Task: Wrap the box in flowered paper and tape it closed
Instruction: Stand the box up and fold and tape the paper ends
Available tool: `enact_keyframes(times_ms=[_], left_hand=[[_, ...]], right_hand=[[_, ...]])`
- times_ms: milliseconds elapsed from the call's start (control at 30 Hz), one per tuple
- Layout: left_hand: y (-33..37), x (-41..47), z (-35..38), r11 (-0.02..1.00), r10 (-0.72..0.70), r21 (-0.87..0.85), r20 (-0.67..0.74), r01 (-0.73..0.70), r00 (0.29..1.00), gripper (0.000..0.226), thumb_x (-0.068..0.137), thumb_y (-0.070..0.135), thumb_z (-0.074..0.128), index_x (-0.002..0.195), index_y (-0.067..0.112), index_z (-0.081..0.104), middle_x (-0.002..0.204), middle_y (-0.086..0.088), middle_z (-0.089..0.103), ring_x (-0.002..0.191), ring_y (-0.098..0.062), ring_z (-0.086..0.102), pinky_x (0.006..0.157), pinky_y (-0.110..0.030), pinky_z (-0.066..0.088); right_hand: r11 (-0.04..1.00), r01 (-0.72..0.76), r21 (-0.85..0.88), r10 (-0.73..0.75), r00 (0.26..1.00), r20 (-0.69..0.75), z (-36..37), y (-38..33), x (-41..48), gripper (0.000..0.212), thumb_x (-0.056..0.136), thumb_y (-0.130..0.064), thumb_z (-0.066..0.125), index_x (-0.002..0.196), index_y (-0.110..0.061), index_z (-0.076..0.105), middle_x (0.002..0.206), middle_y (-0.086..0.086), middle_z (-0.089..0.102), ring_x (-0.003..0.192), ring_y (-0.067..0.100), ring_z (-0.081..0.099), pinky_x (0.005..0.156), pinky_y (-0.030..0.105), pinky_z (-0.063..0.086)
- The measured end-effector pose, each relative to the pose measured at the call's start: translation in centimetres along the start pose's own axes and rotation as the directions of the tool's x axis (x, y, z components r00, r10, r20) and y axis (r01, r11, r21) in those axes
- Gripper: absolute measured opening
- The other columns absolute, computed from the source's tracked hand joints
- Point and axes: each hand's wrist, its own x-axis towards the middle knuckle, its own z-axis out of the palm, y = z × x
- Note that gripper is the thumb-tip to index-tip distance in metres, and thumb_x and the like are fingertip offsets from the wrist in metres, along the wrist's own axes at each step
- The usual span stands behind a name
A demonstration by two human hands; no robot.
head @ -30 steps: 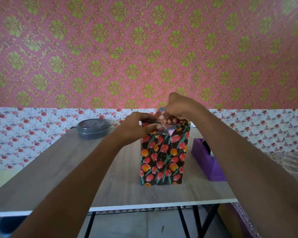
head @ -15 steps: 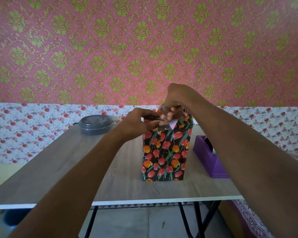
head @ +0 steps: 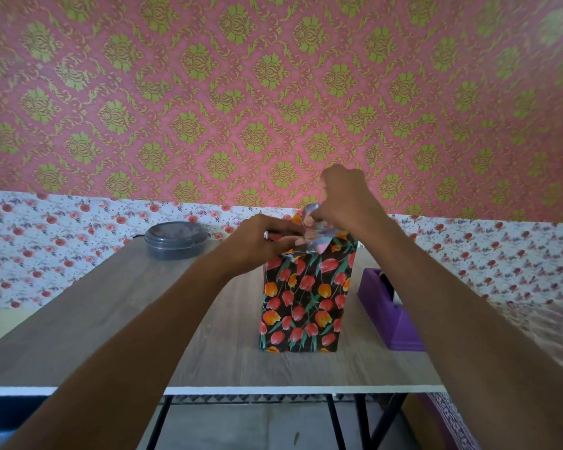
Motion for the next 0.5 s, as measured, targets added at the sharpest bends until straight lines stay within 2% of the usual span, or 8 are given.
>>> enact_keyframes(times_ms=[100, 167, 233, 300, 400, 467, 500], left_hand=[[0.4, 0.1, 0.0, 0.994, 0.062, 0.085, 0.032, -0.064, 0.998, 0.032, 0.096, 0.032, 0.066, 0.125, 0.02, 0.072, 0.119, 0.007, 0.069, 0.091, 0.007, 0.061, 0.077, -0.006, 0.047], [0.9, 0.2, -0.1, 0.988, 0.079, 0.127, 0.084, -0.09, 0.993, 0.032, 0.1, 0.027, 0.06, 0.129, 0.016, 0.069, 0.11, 0.008, 0.065, 0.093, -0.005, 0.061, 0.082, -0.013, 0.05], [1.6, 0.2, -0.4, 0.981, 0.091, 0.155, 0.138, -0.112, 0.986, 0.032, 0.102, 0.022, 0.056, 0.131, 0.016, 0.067, 0.099, 0.018, 0.058, 0.094, -0.012, 0.061, 0.079, -0.013, 0.048], [1.8, 0.2, -0.6, 0.983, 0.081, 0.147, 0.176, -0.108, 0.981, 0.032, 0.103, 0.022, 0.054, 0.131, 0.017, 0.066, 0.098, 0.026, 0.053, 0.093, -0.005, 0.058, 0.076, -0.004, 0.043], [1.9, 0.4, -0.7, 0.994, 0.021, 0.103, 0.201, -0.043, 0.979, 0.032, 0.102, 0.031, 0.054, 0.129, 0.021, 0.069, 0.103, 0.027, 0.055, 0.098, 0.001, 0.056, 0.08, -0.005, 0.042], [1.7, 0.4, -0.6, 0.996, -0.004, 0.085, 0.195, -0.012, 0.981, 0.031, 0.101, 0.034, 0.055, 0.126, 0.025, 0.071, 0.11, 0.02, 0.056, 0.104, 0.002, 0.054, 0.083, -0.009, 0.042], [1.5, 0.5, -0.6, 0.996, -0.016, 0.088, 0.184, 0.0, 0.983, 0.029, 0.101, 0.035, 0.055, 0.125, 0.028, 0.071, 0.117, 0.013, 0.052, 0.109, -0.002, 0.051, 0.086, -0.012, 0.041]], right_hand=[[0.975, 0.158, 0.154, -0.141, 0.983, -0.115, 0.8, 1.1, -1.8, 0.034, 0.077, -0.01, 0.084, 0.072, -0.008, 0.051, 0.07, 0.0, 0.045, 0.063, 0.012, 0.043, 0.059, 0.018, 0.033], [0.938, 0.245, 0.244, -0.18, 0.948, -0.262, 1.9, 2.0, -2.8, 0.028, 0.075, -0.004, 0.082, 0.072, -0.005, 0.054, 0.076, 0.001, 0.045, 0.063, 0.005, 0.039, 0.06, 0.015, 0.03], [0.903, 0.328, 0.276, -0.185, 0.879, -0.439, 3.1, 2.8, -3.4, 0.028, 0.075, -0.001, 0.081, 0.071, -0.003, 0.053, 0.084, 0.006, 0.045, 0.065, 0.01, 0.04, 0.062, 0.019, 0.035], [0.882, 0.386, 0.269, -0.15, 0.773, -0.616, 3.9, 3.5, -4.0, 0.028, 0.081, -0.002, 0.077, 0.072, -0.002, 0.051, 0.091, 0.011, 0.047, 0.069, 0.017, 0.043, 0.065, 0.022, 0.04], [0.863, 0.415, 0.289, -0.025, 0.604, -0.796, 4.8, 4.5, -5.2, 0.021, 0.089, -0.003, 0.072, 0.078, 0.0, 0.054, 0.095, 0.018, 0.05, 0.077, 0.02, 0.047, 0.07, 0.017, 0.041], [0.842, 0.393, 0.37, 0.07, 0.6, -0.797, 5.9, 5.4, -5.7, 0.021, 0.094, -0.012, 0.071, 0.086, 0.0, 0.055, 0.096, 0.016, 0.051, 0.08, 0.022, 0.05, 0.073, 0.03, 0.048], [0.827, 0.37, 0.422, 0.105, 0.636, -0.764, 6.6, 5.9, -5.8, 0.025, 0.095, -0.02, 0.07, 0.089, 0.0, 0.056, 0.096, 0.014, 0.052, 0.082, 0.023, 0.052, 0.074, 0.037, 0.05]])
